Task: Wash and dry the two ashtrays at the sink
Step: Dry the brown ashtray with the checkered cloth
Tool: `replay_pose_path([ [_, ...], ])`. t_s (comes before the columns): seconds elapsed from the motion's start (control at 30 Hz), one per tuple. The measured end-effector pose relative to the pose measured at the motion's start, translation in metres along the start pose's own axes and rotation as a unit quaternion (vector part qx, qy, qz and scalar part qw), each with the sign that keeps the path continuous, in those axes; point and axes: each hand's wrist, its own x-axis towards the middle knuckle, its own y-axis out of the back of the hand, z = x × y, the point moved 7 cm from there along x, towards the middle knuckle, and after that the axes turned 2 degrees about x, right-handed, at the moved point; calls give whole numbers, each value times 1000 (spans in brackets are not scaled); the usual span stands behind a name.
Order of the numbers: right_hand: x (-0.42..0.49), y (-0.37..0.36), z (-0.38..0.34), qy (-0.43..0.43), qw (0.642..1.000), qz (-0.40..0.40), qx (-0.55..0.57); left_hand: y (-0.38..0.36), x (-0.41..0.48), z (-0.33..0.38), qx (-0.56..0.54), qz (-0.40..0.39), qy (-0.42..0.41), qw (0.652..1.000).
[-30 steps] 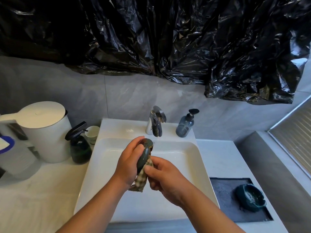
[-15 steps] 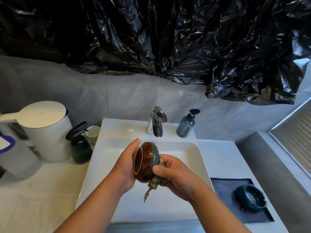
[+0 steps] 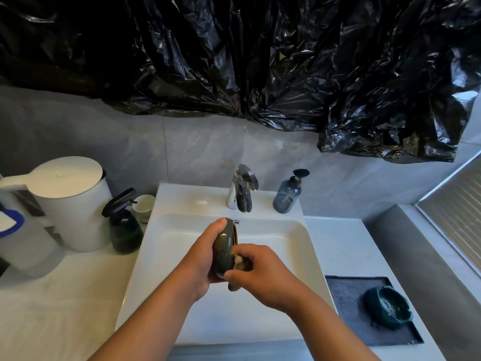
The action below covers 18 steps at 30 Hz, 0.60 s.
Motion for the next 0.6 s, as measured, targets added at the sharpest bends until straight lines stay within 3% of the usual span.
replay_pose_path([
  [0.13,-3,-1,-1,-14,978,-53,203,-2,-1,8,96,-25,-139,985],
  [0.27,-5,-3,1,-16,914,-85,396,-1,-1,14,143,-98,-219,960],
  [0.33,-4,-3,4,-10,919,-72,387,-2,-1,15,153,-117,-219,957],
  [0.47,-2,4,5,-3,973,-7,232,-7,-4,7,143,-123,-175,966],
  [0.6,-3,4,-2,28,997,23,71,-6,-2,2,55,-70,-50,995],
])
